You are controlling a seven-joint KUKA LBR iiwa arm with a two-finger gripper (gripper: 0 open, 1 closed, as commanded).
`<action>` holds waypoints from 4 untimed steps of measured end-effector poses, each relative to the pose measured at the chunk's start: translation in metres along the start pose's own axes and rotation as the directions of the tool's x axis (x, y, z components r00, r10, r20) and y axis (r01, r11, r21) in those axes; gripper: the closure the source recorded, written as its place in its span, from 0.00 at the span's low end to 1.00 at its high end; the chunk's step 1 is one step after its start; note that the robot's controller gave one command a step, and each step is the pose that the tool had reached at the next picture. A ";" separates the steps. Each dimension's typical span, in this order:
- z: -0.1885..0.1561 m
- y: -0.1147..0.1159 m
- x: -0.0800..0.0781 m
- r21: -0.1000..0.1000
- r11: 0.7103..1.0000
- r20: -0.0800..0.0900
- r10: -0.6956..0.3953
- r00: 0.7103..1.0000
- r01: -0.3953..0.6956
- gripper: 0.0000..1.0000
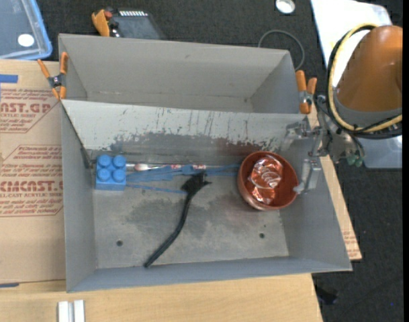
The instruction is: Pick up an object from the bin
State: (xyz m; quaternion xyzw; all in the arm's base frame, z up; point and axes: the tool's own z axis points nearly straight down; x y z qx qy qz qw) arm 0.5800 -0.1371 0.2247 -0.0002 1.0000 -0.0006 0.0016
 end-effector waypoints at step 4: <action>0.075 0.122 -0.009 0.000 0.991 0.013 -0.132 0.991 0.132 1.00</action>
Offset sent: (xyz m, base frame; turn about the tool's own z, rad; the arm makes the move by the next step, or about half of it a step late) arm -0.0242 0.0712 -0.0007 -0.1459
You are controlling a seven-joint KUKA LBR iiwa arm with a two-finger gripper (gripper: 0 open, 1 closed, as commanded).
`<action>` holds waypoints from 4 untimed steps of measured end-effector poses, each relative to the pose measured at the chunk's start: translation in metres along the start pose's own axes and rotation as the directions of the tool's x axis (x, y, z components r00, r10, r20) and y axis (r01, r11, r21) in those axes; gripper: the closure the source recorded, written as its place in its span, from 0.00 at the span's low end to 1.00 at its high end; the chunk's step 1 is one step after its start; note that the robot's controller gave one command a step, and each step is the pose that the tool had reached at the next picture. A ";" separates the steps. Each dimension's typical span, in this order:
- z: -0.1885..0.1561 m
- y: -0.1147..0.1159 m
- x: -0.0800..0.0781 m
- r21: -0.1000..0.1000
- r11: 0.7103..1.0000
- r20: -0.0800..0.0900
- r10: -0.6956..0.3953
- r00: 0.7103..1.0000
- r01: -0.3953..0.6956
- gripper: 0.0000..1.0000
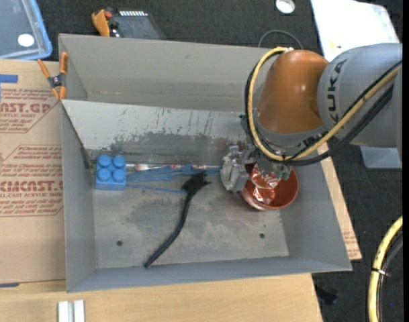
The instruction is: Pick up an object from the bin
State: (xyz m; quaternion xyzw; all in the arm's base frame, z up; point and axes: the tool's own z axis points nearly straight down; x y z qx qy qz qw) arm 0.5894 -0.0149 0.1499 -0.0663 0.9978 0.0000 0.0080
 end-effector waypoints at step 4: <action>0.075 -0.115 0.023 -0.024 0.998 -0.009 -0.066 0.998 0.066 1.00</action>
Offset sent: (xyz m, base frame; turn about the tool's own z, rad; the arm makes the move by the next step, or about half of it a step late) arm -0.0146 -0.0783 -0.0714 0.0337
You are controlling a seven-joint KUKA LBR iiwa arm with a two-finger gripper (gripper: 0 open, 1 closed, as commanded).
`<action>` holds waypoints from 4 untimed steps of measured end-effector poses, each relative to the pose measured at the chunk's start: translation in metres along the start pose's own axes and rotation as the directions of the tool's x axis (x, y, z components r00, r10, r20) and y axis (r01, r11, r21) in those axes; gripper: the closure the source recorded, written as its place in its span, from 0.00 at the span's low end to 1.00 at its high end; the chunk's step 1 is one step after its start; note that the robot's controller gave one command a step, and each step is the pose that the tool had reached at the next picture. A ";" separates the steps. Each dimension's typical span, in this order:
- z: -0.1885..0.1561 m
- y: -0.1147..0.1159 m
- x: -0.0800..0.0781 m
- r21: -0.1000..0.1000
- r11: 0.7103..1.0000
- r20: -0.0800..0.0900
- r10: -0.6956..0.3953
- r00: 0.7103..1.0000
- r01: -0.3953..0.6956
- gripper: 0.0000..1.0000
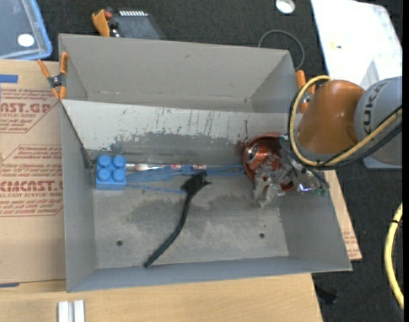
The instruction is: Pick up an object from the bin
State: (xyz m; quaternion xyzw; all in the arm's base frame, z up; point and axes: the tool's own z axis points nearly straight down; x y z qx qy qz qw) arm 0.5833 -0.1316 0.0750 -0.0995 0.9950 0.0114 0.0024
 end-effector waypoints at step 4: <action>0.005 0.025 -0.012 -0.004 0.999 -0.003 0.052 0.999 -0.052 1.00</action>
Offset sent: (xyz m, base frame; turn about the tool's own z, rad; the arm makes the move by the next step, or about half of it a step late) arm -0.0096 -0.0171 -0.0050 0.0418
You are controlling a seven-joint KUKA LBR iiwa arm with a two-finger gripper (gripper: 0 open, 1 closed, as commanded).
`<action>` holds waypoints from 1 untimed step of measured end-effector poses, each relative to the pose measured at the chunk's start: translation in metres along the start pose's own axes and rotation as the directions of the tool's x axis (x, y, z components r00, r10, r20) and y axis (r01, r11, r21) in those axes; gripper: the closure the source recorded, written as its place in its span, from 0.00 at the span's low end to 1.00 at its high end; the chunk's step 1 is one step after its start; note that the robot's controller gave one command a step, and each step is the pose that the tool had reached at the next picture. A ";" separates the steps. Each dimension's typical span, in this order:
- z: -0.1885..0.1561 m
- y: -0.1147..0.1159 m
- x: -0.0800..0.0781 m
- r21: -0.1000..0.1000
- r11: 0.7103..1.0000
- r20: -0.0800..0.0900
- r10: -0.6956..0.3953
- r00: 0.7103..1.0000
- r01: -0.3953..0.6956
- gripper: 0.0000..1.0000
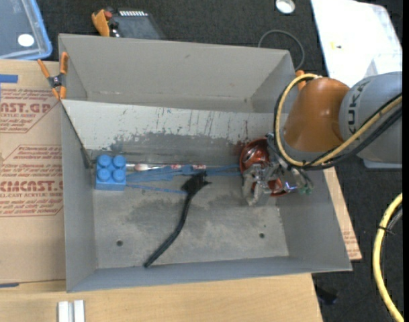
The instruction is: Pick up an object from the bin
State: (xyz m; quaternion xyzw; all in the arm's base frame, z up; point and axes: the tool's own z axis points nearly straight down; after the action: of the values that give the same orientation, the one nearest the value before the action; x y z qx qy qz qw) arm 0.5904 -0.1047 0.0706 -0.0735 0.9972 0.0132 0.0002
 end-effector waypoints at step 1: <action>0.001 -0.014 0.002 -0.015 1.000 -0.008 0.020 1.000 -0.020 1.00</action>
Offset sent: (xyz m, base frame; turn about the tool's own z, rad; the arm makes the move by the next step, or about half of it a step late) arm -0.0108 -0.0175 -0.0006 0.0306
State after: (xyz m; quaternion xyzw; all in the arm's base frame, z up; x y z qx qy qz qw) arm 0.5902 -0.1185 0.0698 -0.0636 0.9978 0.0204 -0.0042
